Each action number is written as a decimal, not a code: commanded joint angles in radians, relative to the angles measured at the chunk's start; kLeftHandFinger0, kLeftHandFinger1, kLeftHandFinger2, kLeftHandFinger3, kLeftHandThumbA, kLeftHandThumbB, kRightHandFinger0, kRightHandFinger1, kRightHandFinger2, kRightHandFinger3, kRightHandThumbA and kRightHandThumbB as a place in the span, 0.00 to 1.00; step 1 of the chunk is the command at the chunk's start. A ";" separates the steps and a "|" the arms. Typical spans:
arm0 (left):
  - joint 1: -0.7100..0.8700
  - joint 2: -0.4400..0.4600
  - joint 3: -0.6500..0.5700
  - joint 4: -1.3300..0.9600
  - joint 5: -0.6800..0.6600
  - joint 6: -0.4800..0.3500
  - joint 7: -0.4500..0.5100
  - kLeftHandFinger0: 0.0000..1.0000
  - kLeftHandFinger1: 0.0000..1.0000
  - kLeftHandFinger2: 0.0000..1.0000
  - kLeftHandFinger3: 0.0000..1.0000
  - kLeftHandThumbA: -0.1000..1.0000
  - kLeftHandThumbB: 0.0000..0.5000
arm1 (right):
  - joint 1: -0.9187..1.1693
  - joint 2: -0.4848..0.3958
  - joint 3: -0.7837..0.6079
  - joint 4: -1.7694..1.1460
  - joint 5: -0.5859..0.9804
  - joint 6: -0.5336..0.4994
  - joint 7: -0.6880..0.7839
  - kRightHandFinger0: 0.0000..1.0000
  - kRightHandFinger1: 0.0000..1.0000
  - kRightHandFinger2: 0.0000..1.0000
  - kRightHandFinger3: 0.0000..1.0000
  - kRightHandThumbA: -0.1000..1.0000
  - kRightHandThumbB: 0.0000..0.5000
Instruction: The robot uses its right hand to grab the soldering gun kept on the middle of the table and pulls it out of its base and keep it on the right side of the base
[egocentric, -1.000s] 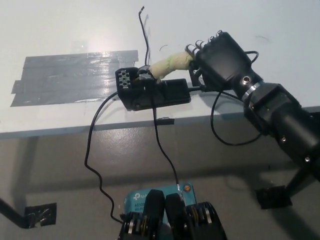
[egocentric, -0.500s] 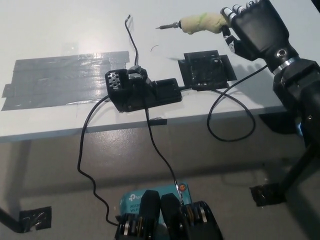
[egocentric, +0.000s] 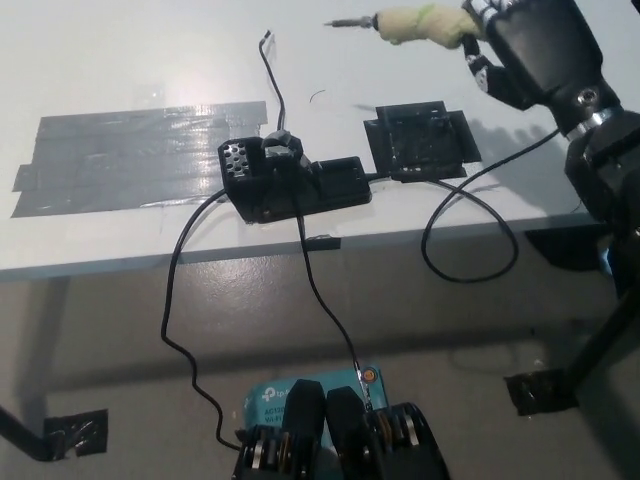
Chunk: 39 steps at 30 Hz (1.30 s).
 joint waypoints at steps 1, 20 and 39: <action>0.015 0.007 0.010 -0.035 0.026 0.013 -0.023 0.82 0.89 1.00 1.00 0.41 0.49 | 0.042 -0.001 -0.047 -0.072 0.044 0.106 0.130 0.00 0.00 0.29 0.43 0.10 0.59; 0.003 0.001 -0.002 -0.024 0.023 0.013 -0.021 0.82 0.91 1.00 1.00 0.41 0.50 | 0.227 0.144 -0.112 -0.182 0.065 0.456 0.518 0.46 0.38 0.33 0.75 0.11 0.01; 0.005 -0.004 0.017 -0.021 0.026 0.013 -0.027 0.76 0.85 0.97 1.00 0.41 0.54 | 0.183 0.118 -0.151 -0.175 0.002 0.490 0.688 1.00 1.00 1.00 1.00 0.93 1.00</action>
